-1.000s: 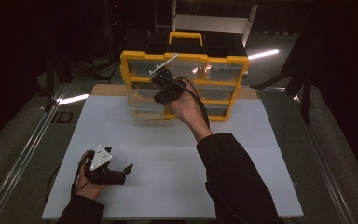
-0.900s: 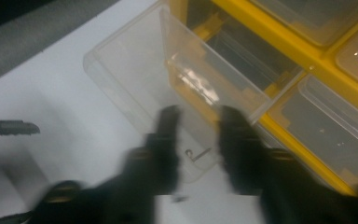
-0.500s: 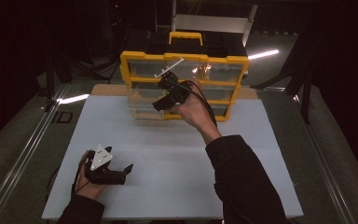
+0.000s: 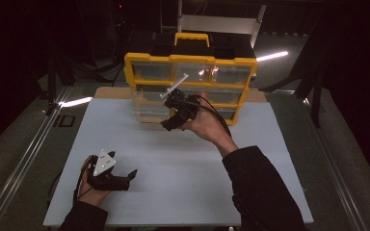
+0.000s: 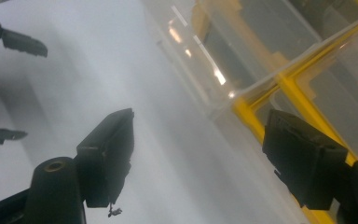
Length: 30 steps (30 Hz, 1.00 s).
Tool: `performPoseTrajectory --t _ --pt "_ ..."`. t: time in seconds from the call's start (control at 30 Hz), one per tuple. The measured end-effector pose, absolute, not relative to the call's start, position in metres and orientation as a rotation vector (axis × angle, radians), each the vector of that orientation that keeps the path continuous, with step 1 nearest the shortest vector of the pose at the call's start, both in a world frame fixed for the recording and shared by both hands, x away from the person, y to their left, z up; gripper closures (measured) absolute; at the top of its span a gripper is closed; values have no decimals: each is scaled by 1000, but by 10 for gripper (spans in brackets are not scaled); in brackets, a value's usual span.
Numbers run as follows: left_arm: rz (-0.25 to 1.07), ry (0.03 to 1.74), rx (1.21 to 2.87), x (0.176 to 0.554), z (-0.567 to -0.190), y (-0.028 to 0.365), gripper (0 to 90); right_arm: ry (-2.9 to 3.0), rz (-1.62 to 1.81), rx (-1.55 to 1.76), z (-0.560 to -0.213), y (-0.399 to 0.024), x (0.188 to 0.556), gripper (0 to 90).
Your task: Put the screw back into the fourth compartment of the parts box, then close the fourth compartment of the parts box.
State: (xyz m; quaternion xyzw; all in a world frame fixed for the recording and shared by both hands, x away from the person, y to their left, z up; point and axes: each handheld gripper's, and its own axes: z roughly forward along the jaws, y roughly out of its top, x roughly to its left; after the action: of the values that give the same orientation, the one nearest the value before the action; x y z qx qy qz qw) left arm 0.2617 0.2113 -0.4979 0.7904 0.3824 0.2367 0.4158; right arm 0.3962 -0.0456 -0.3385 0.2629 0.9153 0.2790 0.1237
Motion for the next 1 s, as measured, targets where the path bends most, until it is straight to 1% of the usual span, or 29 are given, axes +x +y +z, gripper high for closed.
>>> performPoseTrajectory --t 0.33,0.67,1.0 --pt "600 966 1986 262 -498 210 0 2692 801 721 -352 -58 385 240" --pt "603 972 1976 261 -498 212 0 2712 816 743 -368 -66 380 223" --pt "611 976 1976 261 -497 211 0 2681 872 743 -387 -90 363 211"
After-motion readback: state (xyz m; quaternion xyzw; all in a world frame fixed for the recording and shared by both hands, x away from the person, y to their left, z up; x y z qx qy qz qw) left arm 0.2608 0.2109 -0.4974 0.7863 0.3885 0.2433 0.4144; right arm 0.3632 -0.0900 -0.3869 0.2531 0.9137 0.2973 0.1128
